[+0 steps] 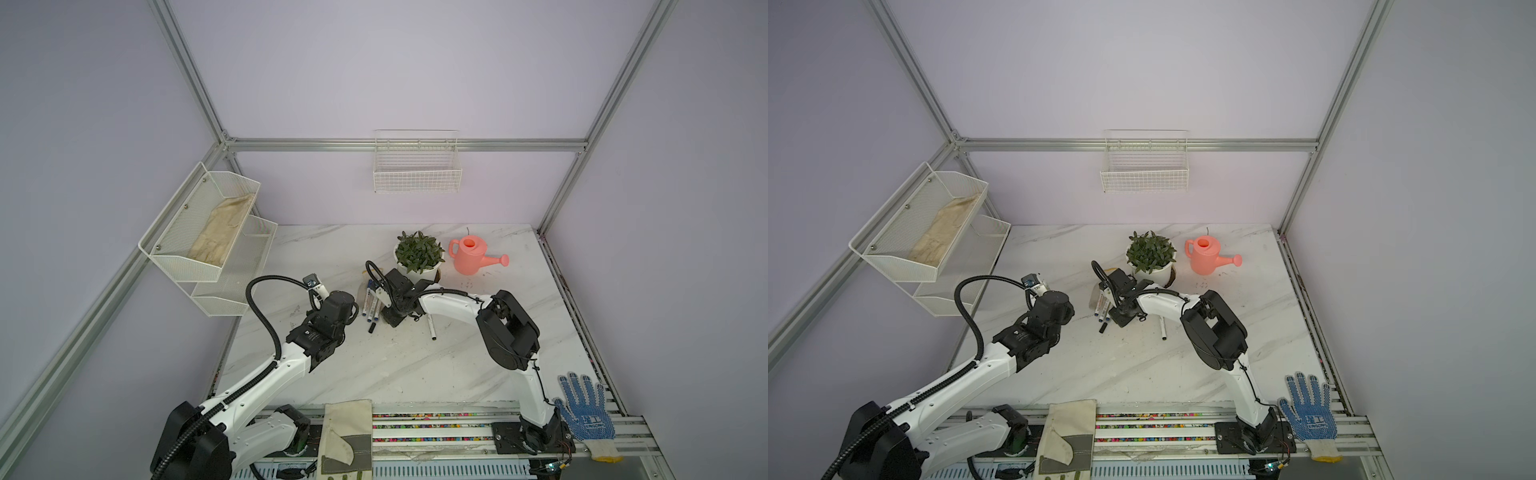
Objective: Insert the pens into the pen caps
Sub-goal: 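Align the open right gripper over the loose blue cap beside the glove, then close the right gripper on the blue cap and lift it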
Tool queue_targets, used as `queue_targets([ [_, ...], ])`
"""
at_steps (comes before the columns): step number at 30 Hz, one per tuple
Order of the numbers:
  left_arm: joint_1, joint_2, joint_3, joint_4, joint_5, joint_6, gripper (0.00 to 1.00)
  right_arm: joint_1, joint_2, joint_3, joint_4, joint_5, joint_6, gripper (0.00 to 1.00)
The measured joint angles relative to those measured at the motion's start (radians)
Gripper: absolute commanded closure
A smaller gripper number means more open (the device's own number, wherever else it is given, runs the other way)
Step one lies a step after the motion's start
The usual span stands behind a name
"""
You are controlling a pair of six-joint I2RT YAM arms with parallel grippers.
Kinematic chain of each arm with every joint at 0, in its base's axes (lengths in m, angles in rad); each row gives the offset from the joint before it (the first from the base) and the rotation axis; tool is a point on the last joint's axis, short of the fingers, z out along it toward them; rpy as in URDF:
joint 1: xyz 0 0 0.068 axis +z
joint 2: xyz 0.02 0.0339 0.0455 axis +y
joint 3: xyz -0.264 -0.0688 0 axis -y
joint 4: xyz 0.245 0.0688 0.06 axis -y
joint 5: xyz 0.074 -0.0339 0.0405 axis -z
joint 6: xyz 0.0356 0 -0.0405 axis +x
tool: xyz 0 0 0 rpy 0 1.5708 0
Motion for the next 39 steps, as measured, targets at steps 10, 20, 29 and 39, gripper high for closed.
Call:
queue_targets([
  [10,0.000,0.050,0.000,0.011,0.015,0.000,1.00,-0.010,-0.111,-0.074,-0.008,0.080,0.031,0.64],
  [20,0.000,0.052,0.000,0.028,0.024,0.000,1.00,-0.104,-0.209,-0.204,-0.040,0.060,0.155,0.62],
  [29,0.000,0.052,0.000,0.028,0.026,0.000,1.00,-0.115,-0.211,-0.241,-0.057,0.026,0.206,0.62],
  [39,0.000,0.052,0.000,0.028,0.026,0.000,1.00,-0.122,-0.212,-0.250,-0.060,0.029,0.212,0.63],
])
